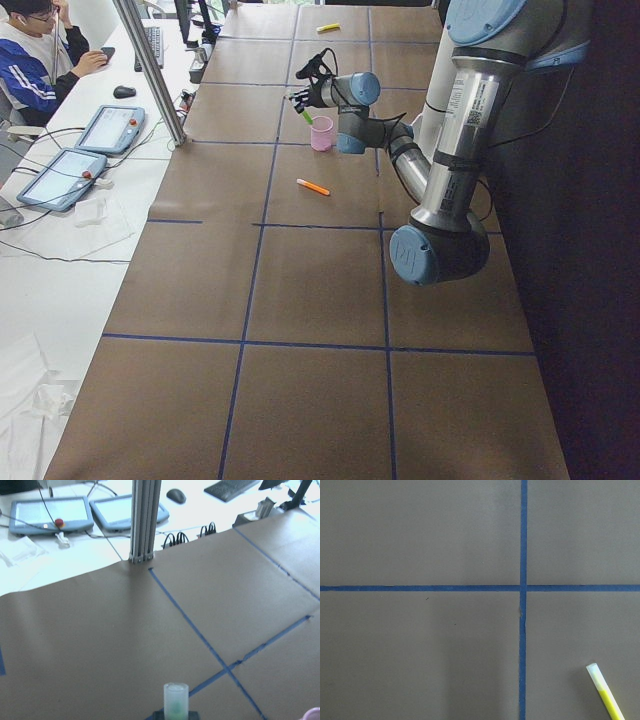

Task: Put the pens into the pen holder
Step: 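Lift the green marker upright with the left gripper, then carry the green marker over the pink cup and release it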

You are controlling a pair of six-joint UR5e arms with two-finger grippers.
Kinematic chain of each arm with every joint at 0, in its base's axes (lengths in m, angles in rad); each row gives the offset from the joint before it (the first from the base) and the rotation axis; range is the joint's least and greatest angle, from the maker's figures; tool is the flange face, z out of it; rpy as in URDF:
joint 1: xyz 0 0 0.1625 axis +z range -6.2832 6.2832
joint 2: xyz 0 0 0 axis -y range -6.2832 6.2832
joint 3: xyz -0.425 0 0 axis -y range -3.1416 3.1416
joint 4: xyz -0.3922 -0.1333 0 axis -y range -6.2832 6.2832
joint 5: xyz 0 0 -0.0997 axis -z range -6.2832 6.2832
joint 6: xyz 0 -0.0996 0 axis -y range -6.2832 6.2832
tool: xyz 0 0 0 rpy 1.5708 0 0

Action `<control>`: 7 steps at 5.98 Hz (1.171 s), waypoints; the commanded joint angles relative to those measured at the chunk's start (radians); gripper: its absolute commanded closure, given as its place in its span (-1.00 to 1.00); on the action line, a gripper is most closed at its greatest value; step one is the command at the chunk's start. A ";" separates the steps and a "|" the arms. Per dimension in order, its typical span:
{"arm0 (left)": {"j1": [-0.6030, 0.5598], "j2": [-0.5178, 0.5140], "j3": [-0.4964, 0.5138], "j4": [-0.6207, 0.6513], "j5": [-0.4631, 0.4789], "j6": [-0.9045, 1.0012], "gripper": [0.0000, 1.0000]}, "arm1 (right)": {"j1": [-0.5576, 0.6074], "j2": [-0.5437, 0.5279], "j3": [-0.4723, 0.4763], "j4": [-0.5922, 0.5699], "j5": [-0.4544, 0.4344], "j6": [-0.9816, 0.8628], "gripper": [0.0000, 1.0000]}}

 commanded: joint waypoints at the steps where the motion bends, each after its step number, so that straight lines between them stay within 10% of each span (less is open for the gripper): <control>1: 0.143 -0.077 0.096 -0.115 0.190 0.008 1.00 | 0.000 0.000 0.004 0.001 0.001 -0.002 -1.00; 4: 0.165 -0.267 0.414 -0.274 0.275 0.006 1.00 | -0.002 0.000 0.003 0.000 0.001 -0.002 -0.99; 7: 0.171 -0.284 0.461 -0.290 0.266 0.005 1.00 | -0.002 0.000 0.001 0.000 0.001 -0.002 -0.99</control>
